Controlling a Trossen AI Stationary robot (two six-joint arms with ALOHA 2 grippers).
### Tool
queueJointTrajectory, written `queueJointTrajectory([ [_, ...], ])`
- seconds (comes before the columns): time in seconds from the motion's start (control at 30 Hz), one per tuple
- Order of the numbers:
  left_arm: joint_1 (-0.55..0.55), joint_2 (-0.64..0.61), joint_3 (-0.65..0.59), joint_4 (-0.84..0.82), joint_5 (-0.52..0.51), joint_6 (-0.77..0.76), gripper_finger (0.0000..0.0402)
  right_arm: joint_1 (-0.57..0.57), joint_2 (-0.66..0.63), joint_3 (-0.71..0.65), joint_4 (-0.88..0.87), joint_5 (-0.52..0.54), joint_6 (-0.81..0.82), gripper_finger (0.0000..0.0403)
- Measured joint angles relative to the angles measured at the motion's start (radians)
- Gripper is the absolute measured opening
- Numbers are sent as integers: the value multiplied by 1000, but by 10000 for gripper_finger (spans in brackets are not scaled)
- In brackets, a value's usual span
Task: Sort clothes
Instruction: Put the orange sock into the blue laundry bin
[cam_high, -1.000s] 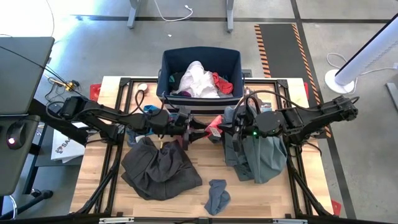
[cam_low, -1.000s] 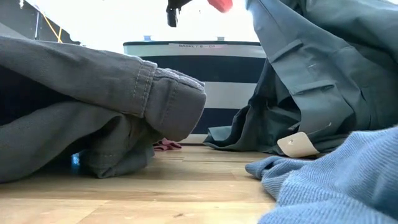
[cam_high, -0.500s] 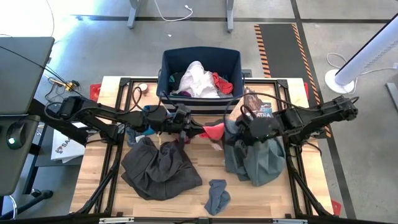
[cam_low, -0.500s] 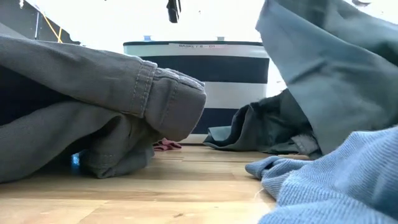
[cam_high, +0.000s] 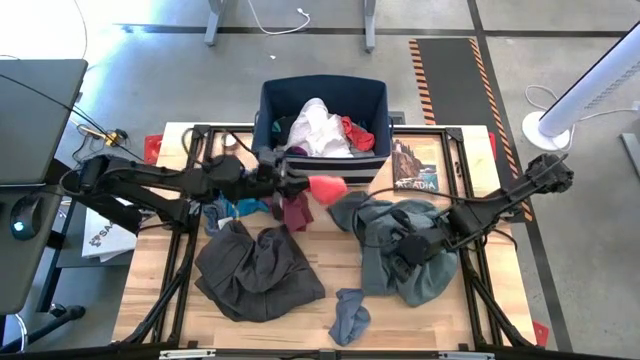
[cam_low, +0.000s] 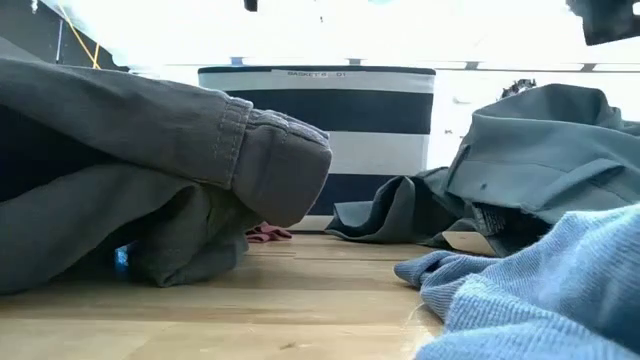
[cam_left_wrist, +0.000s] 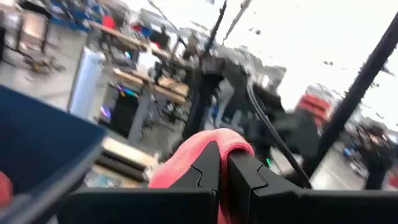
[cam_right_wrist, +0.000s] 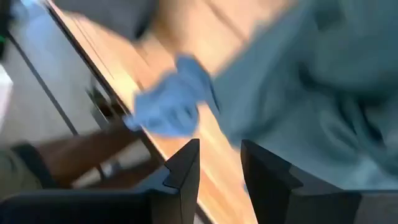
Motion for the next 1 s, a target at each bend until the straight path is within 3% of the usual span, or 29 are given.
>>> queueJointTrajectory([
  [0.17, 77, -76, 0, 0, -32, 31, 1, 31, 0, 0, 99, 127, 5, 114],
  [0.4, 296, -140, 0, -21, 12, 16, 0, 71, 0, 0, 251, 239, -1, 114],
  [0.73, 642, -113, 0, -258, 105, -66, 0, 146, -2, 0, 480, 541, -70, 114],
  [0.9, 751, -75, 0, -245, 131, -62, 3, 148, -2, 0, 495, 559, -66, 114],
  [1.0, 791, -52, 0, -255, 223, -30, 22, 144, -2, 0, 502, 559, -55, 114],
])
